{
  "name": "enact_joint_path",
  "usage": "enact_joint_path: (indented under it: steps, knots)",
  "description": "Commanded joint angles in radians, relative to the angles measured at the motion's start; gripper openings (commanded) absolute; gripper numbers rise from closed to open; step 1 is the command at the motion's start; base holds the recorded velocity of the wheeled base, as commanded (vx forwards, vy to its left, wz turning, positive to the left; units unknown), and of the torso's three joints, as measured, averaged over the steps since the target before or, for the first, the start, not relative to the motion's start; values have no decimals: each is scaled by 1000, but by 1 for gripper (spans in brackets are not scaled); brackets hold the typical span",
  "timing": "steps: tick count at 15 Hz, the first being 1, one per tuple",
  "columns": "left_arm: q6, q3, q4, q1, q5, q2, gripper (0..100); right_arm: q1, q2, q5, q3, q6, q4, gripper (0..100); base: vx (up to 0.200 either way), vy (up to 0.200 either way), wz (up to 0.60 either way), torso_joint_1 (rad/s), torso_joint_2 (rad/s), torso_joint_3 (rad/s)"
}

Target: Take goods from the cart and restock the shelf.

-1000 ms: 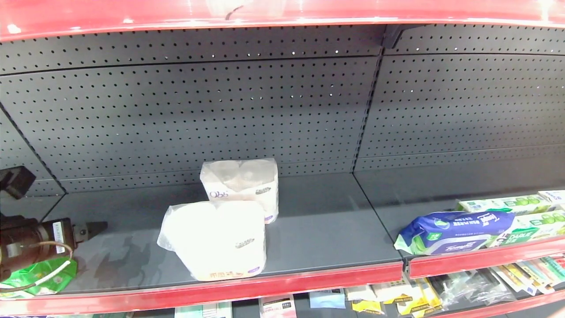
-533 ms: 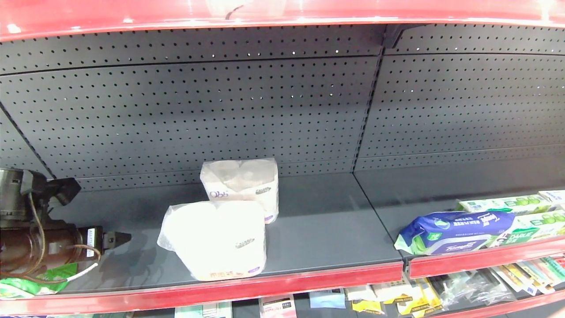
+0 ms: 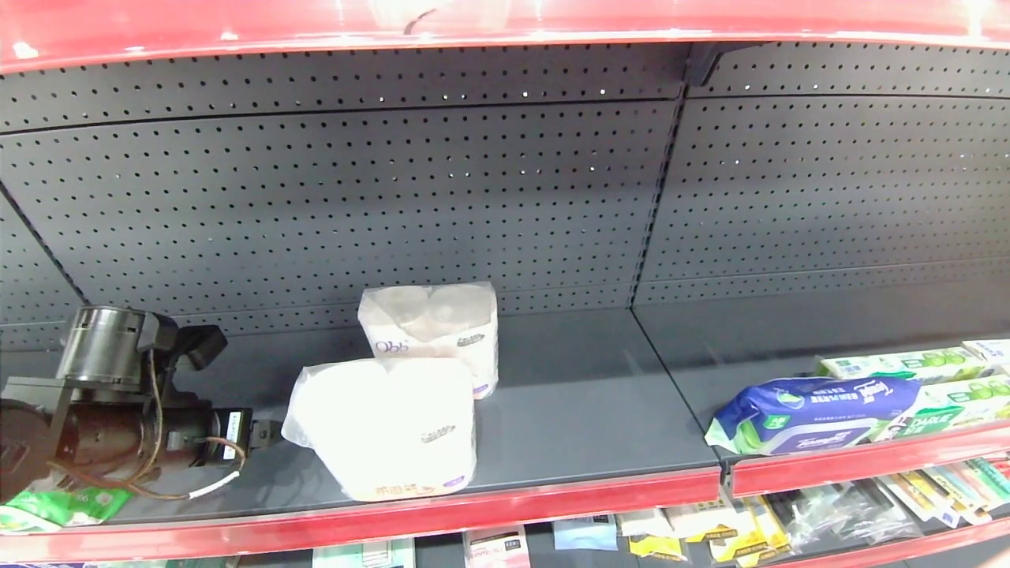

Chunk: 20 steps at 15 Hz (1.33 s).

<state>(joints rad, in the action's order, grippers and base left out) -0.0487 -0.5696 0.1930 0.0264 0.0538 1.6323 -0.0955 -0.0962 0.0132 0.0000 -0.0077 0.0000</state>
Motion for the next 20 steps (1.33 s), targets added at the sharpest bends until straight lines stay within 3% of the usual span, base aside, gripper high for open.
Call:
enact_joint_path:
  steps: [1, 6, 12, 20]
  knots:
    - [-2, -3, 20, 23, 0, 57, 100, 0, -2, 1, 0, -2, 0, 100, 0, 0, 0, 0, 0, 0]
    - [-8, -13, 83, 58, 1, 103, 100, 0, -2, 1, 0, -2, 0, 100, 0, 0, 0, 0, 0, 0]
    - [-36, -41, 88, 112, 1, 139, 100, 0, -2, 1, 0, 0, 0, 100, 0, 0, 0, 0, 0, 0]
    - [-37, -56, 86, 147, 1, 153, 100, 0, -2, 1, 0, 0, 0, 100, 0, 0, 0, 0, 0, 0]
